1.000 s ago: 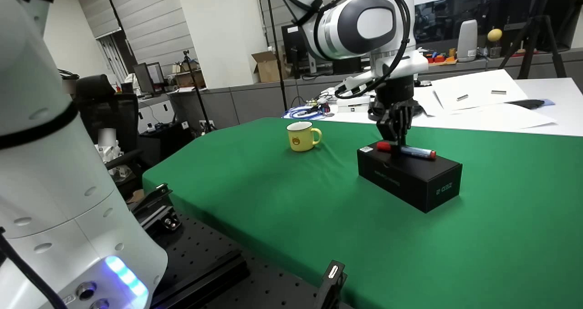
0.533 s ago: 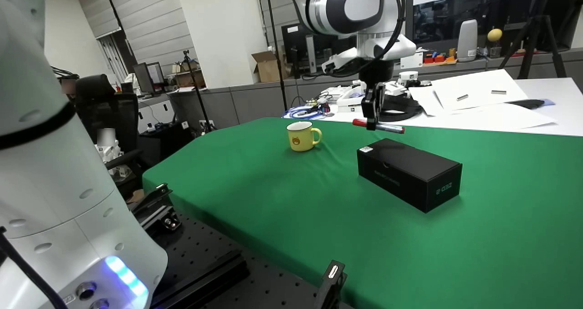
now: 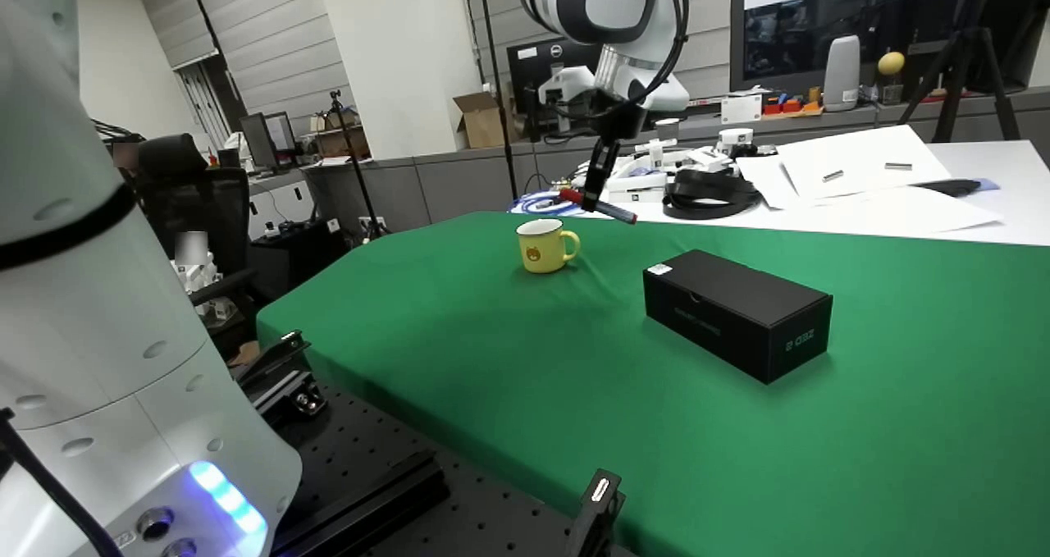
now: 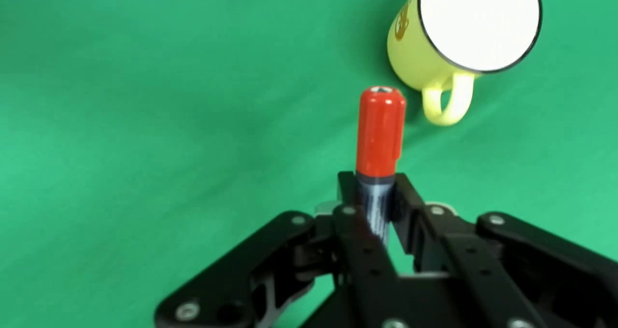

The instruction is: Take the marker on the box and put it in the cup

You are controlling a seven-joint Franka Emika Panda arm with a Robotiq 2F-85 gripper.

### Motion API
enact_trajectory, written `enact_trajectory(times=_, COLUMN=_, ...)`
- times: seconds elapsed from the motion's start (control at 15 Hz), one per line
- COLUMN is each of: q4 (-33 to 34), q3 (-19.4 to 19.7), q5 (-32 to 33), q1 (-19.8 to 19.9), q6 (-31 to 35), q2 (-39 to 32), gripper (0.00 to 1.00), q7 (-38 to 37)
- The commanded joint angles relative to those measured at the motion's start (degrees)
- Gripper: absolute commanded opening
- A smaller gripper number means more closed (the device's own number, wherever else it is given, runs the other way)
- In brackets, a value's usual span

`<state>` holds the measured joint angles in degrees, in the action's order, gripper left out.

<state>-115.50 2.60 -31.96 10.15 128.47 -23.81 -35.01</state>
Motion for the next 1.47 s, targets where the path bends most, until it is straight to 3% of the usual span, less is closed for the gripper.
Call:
enact_trajectory(times=0.0, q4=4.4, q3=-0.5, q5=-3.6, q1=-0.3, q6=-8.5, q2=-0.7, gripper=0.05, q7=3.4)
enact_trajectory(times=0.47, q4=10.3, q3=-0.3, q5=-6.7, q1=-3.8, q6=-18.9, q2=-4.0, gripper=0.05, q7=2.2)
enact_trajectory(times=0.53, q4=7.3, q3=0.5, q5=-6.7, q1=-3.9, q6=-16.5, q2=-2.0, gripper=0.21, q7=3.6)
enact_trajectory(times=1.4, q4=9.0, q3=0.5, q5=-6.7, q1=-4.6, q6=-17.6, q2=-3.8, gripper=0.21, q7=3.6)
